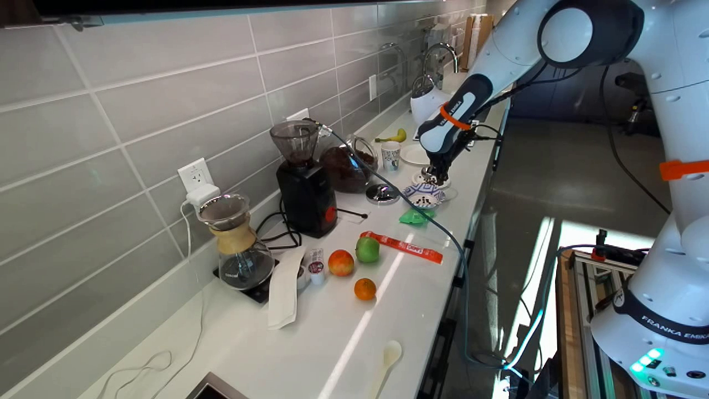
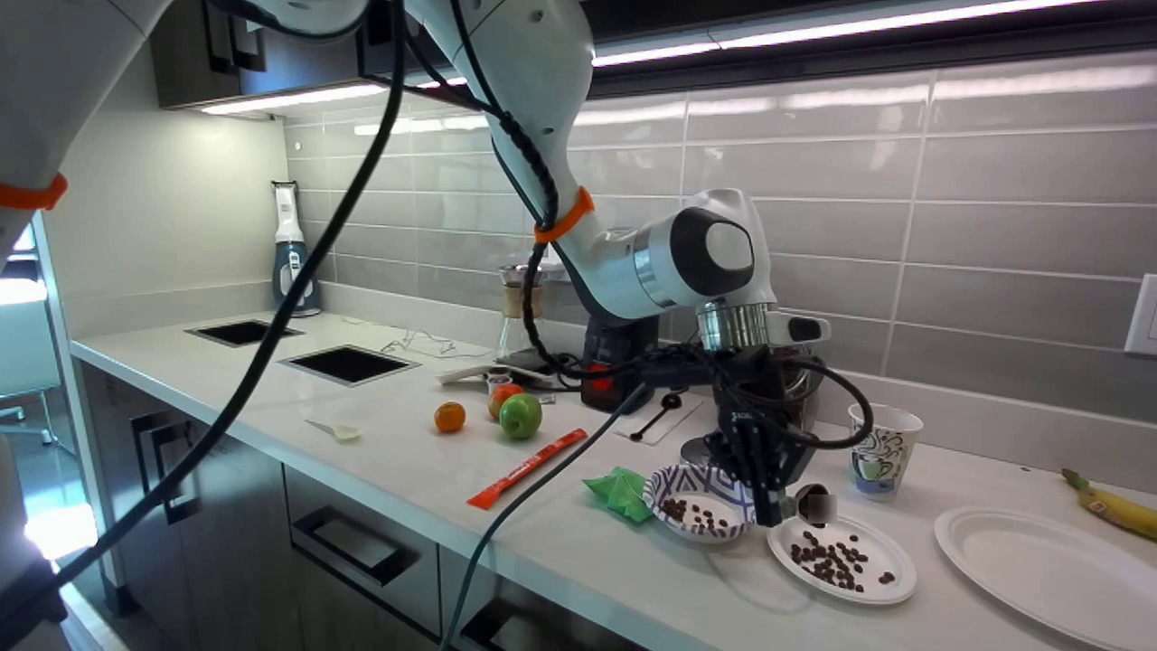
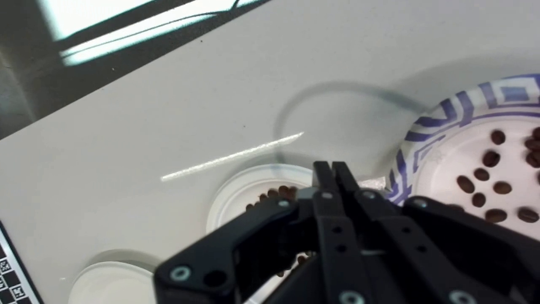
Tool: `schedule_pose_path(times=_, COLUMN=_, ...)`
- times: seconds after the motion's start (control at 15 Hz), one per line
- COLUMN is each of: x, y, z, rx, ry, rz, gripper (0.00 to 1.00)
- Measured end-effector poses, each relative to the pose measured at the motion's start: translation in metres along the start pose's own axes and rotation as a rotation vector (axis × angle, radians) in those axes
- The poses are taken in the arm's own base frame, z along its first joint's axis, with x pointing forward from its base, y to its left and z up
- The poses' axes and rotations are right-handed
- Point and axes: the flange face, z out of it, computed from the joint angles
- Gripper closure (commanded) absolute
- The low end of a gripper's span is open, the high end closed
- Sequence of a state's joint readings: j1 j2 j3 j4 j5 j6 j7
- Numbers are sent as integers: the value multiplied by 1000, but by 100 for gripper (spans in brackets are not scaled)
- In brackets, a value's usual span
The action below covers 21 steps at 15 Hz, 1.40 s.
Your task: Use the silver ladle to put some of the coffee beans onto the small white plate
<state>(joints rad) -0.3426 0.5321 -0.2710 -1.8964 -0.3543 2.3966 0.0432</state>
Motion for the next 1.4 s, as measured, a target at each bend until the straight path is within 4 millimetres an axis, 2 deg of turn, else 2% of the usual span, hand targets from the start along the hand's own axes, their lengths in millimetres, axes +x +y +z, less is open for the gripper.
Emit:
schedule_pose_path(times=0.67, x=3, y=40, z=-2, rx=130, ry=40, rz=-6, gripper=99)
schedule_pose_path(times=1.4, x=-4, y=62, z=7, rx=284, ry=80, rz=-25, gripper=99)
